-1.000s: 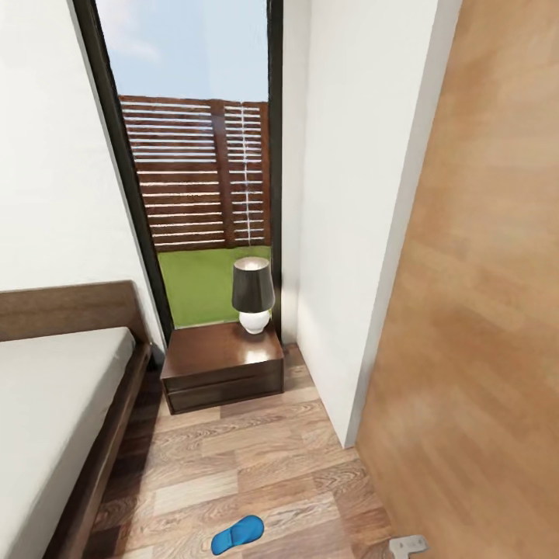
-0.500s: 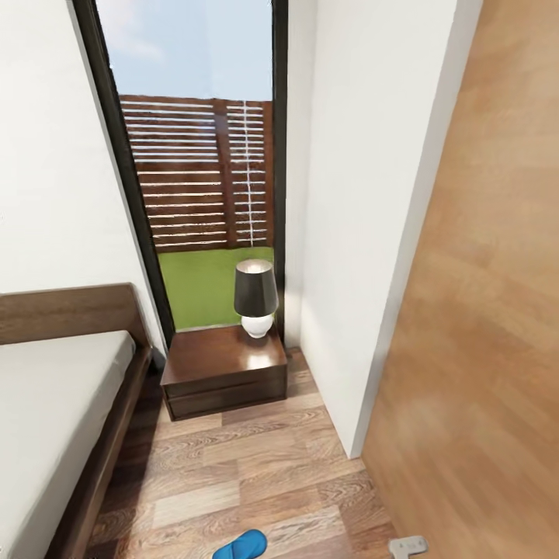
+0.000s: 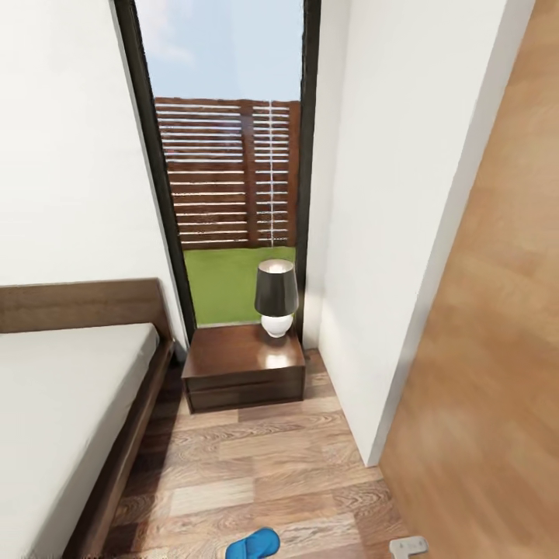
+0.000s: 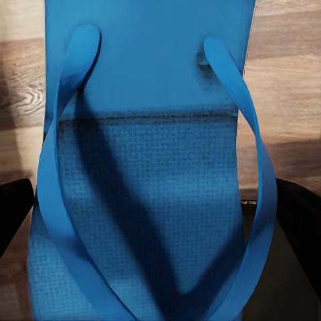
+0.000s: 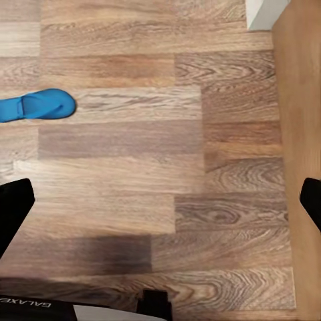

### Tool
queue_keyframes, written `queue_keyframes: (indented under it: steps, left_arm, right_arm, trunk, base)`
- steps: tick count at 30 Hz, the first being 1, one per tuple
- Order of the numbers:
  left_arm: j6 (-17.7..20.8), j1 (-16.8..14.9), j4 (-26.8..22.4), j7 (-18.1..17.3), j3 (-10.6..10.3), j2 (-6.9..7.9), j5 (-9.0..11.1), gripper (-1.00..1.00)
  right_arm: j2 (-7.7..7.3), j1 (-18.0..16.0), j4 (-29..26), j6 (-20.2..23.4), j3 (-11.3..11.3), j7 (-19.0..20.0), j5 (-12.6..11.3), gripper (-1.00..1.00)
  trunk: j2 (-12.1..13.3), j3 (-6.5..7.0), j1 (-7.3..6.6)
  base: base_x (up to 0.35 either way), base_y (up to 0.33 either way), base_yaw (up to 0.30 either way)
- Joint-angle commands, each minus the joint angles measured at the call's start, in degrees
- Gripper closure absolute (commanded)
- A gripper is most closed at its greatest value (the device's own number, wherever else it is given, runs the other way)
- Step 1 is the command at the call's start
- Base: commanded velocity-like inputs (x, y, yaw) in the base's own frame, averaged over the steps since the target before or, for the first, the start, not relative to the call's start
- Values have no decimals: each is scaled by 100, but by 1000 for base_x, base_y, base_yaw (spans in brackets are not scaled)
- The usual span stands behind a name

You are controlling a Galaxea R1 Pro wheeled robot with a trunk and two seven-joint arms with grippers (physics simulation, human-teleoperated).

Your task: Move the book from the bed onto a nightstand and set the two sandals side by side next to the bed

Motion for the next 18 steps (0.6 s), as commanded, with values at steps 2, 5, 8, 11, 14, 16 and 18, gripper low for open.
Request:
queue_keyframes:
  steps: [2, 5, 8, 11, 14, 16, 18]
  left_arm:
    - [-19, -6, 8, 13, -20, -1, 39, 100]
    - [-19, -6, 8, 13, -20, -1, 39, 100]
    - [-19, -6, 8, 13, -20, -1, 39, 100]
    - [-19, -6, 8, 13, -25, -1, 39, 100]
    - [-19, -6, 8, 13, -27, -1, 39, 100]
    - [-19, -6, 8, 13, -27, -1, 33, 100]
    - [-19, -6, 8, 13, -28, -1, 24, 100]
  right_arm:
    - [-5, -2, -4, -2, 24, 1, 13, -100]
    - [-5, -2, -4, -2, 25, 1, 13, -100]
    - [-5, -2, -3, -2, 25, 1, 13, -100]
    - [-5, -2, -3, -2, 24, 1, 13, -100]
    - [-5, -2, -3, -2, 24, 1, 13, -100]
    - [-5, -2, -3, -2, 24, 1, 13, -100]
    - [-5, -2, -3, -2, 24, 1, 13, -100]
  trunk:
    - [-6, -8, 1]
    - [-6, -8, 1]
    - [-6, -8, 1]
    - [-6, -8, 1]
    - [-6, -8, 1]
    - [-6, -8, 1]
    - [-6, -8, 1]
  base:
    - [77, 0, 248]
    - [141, 0, 261]
    - [213, 0, 272]
    - [264, 0, 277]
    - [274, 0, 279]
    - [245, 0, 280]
    - [179, 0, 280]
